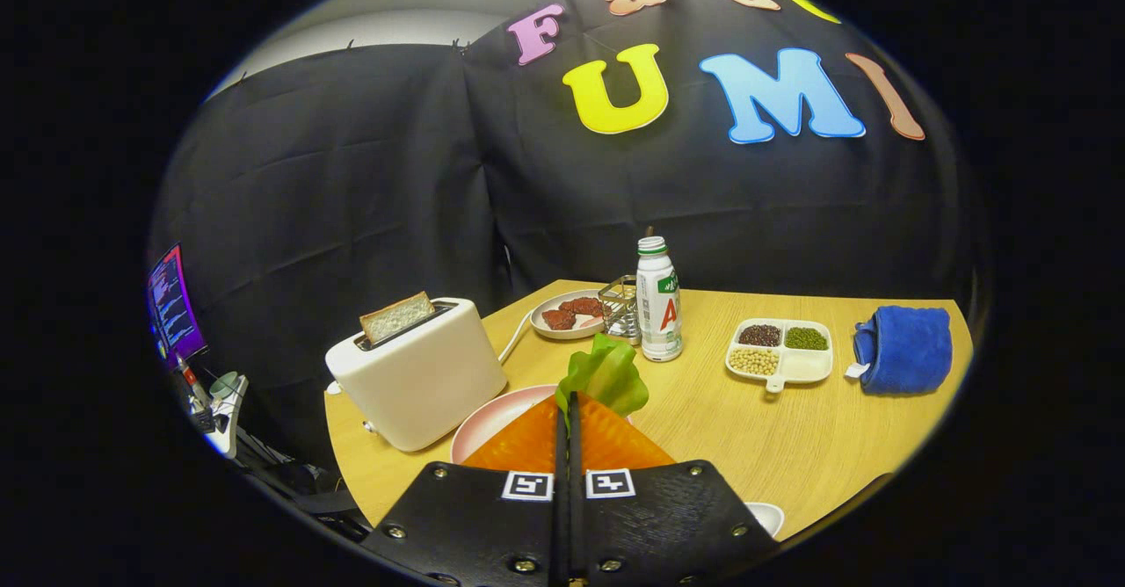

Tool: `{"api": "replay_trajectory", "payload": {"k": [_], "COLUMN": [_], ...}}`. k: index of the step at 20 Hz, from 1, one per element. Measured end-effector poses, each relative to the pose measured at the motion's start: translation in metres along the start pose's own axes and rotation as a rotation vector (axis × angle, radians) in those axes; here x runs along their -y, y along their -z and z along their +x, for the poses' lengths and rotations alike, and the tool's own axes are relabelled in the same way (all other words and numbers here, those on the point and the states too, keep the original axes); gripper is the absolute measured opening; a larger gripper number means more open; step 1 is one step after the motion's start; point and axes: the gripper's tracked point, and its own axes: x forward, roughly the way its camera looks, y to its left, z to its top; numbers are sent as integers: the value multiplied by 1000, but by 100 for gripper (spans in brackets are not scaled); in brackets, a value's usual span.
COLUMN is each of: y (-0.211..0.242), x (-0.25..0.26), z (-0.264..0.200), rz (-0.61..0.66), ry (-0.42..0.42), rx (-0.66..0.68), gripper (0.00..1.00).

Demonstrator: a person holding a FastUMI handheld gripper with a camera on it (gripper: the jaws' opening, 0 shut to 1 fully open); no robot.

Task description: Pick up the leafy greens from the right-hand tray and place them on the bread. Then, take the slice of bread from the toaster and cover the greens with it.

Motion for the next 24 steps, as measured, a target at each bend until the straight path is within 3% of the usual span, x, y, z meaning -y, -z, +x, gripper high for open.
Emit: {"api": "replay_trajectory", "payload": {"k": [3, 7, 13, 24], "y": [3, 5, 22, 88], "x": [-13, -43, -56, -4], "z": [18, 43, 82, 79], "rz": [-28, -17, 61, -43], "ry": [49, 44, 90, 348], "rx": [1, 21, 25, -113], "gripper": [0, 0, 0, 2]}}
